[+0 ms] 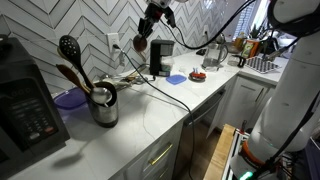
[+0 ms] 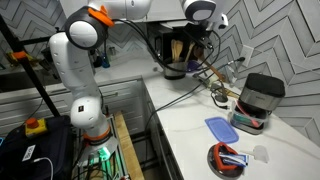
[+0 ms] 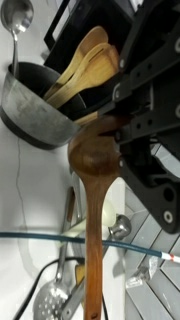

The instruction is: Pick up the dark wooden spoon and put it in the utensil holder

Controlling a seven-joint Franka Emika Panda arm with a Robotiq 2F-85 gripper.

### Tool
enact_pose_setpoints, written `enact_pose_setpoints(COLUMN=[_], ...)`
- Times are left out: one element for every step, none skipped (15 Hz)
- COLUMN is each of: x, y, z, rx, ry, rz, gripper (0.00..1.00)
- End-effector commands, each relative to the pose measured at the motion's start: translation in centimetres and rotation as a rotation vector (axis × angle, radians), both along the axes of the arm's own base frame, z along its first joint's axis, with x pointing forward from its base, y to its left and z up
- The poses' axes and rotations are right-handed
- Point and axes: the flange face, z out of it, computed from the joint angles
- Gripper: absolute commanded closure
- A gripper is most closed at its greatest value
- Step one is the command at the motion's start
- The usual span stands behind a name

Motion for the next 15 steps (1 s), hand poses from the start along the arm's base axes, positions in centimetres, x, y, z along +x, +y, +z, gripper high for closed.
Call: enact_pose_setpoints(x=[-2.0, -2.8, -3.7, -4.8, -5.6, -6.4, -6.7, -6.6, -6.3, -6.6, -6.6, -6.5, -6.4, -6.3, -6.3], y=[-1.2, -1.7, -2.4, -3.5, -4.5, -5.5, -6.4, -7.3, -6.2, -7.1, -7.5, -7.6, -7.4, -7.3, -7.2], z=[1.5, 1.9, 2.3, 2.8, 3.0, 3.1, 2.9, 2.3, 3.0, 2.8, 2.6, 2.4, 2.2, 2.2, 2.1], rx=[0.201, 0.256, 0.31, 0.358, 0.398, 0.438, 0.467, 0.448, 0.418, 0.423, 0.426, 0.427, 0.427, 0.428, 0.429], ry=[0.018, 0.031, 0.043, 0.066, 0.08, 0.089, 0.101, 0.114, 0.106, 0.11, 0.11, 0.111, 0.114, 0.116, 0.117], rz=[0.031, 0.049, 0.068, 0.08, 0.092, 0.111, 0.125, 0.133, 0.107, 0.11, 0.11, 0.112, 0.115, 0.117, 0.118], gripper=[0.96, 0.96, 0.96, 0.96, 0.96, 0.96, 0.96, 0.96, 0.85, 0.85, 0.85, 0.85, 0.85, 0.85, 0.85])
